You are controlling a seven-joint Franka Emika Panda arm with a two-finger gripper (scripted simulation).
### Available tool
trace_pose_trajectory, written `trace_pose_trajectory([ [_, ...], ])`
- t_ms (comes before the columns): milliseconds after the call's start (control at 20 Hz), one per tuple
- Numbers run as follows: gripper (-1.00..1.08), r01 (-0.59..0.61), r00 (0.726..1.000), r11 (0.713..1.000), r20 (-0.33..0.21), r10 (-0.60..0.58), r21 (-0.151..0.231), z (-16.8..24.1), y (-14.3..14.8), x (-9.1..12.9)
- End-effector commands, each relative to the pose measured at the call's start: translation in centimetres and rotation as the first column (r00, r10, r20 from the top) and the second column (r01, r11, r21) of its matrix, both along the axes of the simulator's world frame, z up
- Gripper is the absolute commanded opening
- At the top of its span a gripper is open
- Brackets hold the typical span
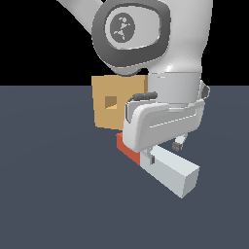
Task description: Insert the peg into the horizontal hole in a box.
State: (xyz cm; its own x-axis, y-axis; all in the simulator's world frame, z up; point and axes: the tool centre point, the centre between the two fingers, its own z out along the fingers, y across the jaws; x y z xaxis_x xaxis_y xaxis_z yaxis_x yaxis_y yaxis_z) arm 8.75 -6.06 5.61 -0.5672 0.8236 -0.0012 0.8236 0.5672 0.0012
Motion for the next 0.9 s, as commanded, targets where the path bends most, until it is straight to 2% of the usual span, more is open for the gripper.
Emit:
trace_pose_trajectory([
  [0, 1.0, 0.0, 1.0, 1.0, -0.002, 0.0, 0.0, -1.5, 0.0, -0.1],
  [200, 1.0, 0.001, 1.0, 1.0, -0.002, -0.001, 0.0, -3.1, 0.0, -0.2],
  [450, 1.0, 0.001, 1.0, 1.0, -0.002, -0.001, 0.0, -3.2, 0.0, 0.0],
  [500, -1.0, 0.001, 1.0, 1.0, -0.002, -0.001, 0.0, -3.2, 0.0, 0.0],
  [850, -1.0, 0.001, 1.0, 1.0, -0.002, -0.001, 0.0, -3.2, 0.0, 0.0],
])
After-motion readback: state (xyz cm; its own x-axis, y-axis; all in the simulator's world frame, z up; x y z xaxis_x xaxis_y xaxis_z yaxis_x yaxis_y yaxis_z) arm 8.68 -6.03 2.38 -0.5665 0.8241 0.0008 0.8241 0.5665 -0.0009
